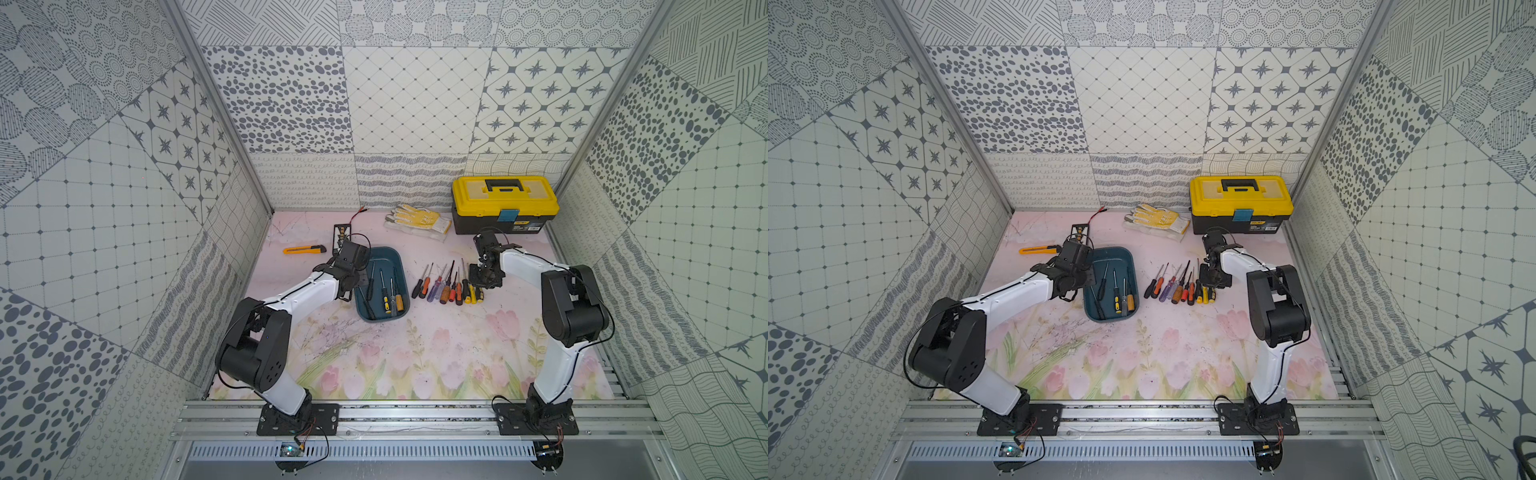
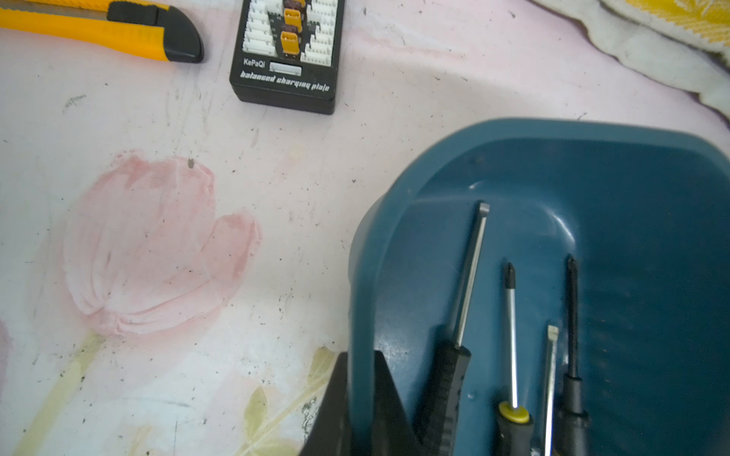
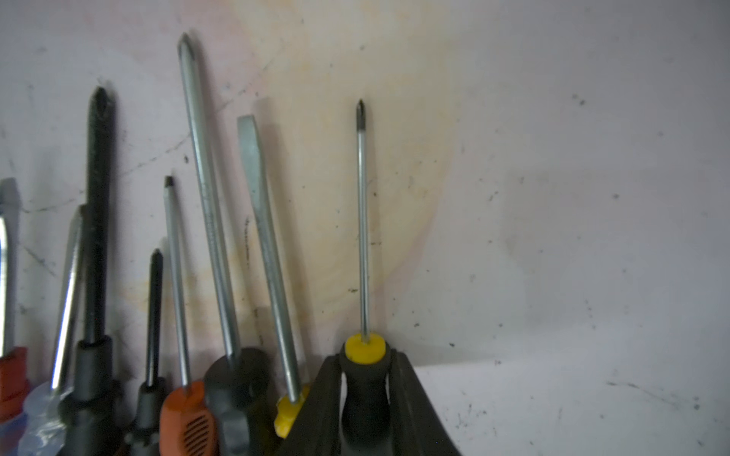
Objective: Take out the screwdriver from the storage box
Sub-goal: Place the screwdriver at the center of the board, then pick up the screwdriver from the storage box.
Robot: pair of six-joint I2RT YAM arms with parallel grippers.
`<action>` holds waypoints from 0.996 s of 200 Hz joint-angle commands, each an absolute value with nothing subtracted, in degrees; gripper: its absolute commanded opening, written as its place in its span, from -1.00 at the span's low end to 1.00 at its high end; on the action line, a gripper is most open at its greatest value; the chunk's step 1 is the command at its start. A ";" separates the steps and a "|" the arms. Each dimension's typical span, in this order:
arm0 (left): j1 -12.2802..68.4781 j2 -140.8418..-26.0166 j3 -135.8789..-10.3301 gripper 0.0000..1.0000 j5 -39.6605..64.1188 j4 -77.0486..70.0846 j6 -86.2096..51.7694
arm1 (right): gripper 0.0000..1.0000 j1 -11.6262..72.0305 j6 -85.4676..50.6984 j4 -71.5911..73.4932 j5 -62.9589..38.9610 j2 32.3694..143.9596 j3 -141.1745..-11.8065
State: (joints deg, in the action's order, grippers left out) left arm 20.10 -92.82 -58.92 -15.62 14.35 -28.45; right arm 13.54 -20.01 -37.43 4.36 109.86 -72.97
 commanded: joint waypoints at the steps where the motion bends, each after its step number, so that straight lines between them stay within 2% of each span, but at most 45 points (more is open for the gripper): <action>1: 19.95 -91.41 -59.65 -1.00 -16.52 12.51 -27.92 | -0.42 14.33 -20.83 -37.35 3.52 110.36 -73.33; 127: 19.95 -91.37 -59.72 -1.00 -16.11 12.23 -27.95 | -0.16 16.06 -20.54 -38.14 3.27 95.94 -75.29; 199: 19.95 -91.27 -59.76 -1.00 -15.91 12.01 -27.95 | -0.09 27.52 -19.15 -36.07 -5.35 95.19 -83.19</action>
